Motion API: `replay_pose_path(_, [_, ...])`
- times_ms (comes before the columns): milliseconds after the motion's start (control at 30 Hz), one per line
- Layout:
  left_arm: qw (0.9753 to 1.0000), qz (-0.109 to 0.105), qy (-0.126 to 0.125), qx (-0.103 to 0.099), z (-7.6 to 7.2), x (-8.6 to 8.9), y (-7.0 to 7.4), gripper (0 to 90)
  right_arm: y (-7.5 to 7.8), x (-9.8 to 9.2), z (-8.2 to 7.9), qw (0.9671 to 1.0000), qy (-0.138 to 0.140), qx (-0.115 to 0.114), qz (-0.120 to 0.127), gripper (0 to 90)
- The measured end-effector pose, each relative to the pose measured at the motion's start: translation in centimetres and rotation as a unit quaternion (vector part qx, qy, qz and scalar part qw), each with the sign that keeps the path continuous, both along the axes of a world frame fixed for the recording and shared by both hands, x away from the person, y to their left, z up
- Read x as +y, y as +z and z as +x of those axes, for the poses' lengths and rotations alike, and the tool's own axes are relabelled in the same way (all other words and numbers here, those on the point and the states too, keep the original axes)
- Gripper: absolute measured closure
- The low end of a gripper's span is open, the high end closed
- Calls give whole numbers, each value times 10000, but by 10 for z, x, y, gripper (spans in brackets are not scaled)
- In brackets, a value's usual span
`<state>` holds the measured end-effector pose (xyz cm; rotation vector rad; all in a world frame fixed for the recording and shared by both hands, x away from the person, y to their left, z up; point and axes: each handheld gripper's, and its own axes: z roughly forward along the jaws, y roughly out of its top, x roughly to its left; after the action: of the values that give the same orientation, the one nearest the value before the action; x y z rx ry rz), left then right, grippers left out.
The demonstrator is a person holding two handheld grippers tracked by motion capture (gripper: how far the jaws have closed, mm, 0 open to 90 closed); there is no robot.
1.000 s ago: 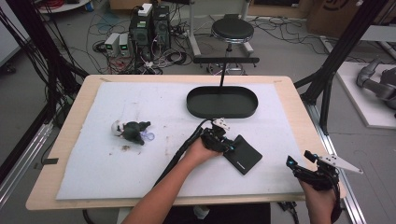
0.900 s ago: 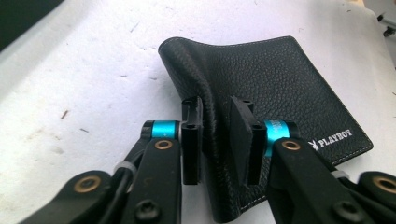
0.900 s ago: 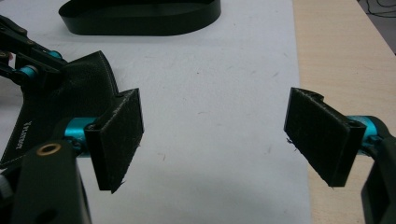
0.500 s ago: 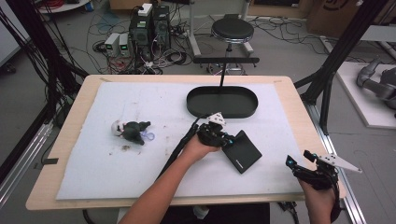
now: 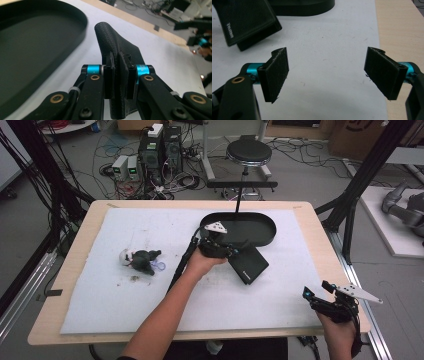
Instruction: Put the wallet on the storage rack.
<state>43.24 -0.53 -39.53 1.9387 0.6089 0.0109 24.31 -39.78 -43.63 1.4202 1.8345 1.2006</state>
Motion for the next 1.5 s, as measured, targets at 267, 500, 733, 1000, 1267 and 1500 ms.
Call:
replay_pose_path(267, [9991,-6,410,-107,27,16,16,829,-1,1,3,10000,26,21,-15,202])
replay_pose_path(500, [9975,-183,675,-81,48,22,27,829,-2,2,3,10000,30,46,-50,202])
replay_pose_path(733, [9968,-152,783,-85,65,13,36,829,0,5,3,9997,72,52,-211,203])
replay_pose_path(1000, [9940,-359,1029,-30,85,18,38,829,-1,0,3,9998,26,42,-167,202])
replay_pose_path(1267, [9903,-501,1280,223,102,27,19,829,-1,5,3,9994,59,57,-346,202])
replay_pose_path(1500, [9881,-384,1470,235,111,38,9,828,-3,7,5,9992,111,68,-381,202])
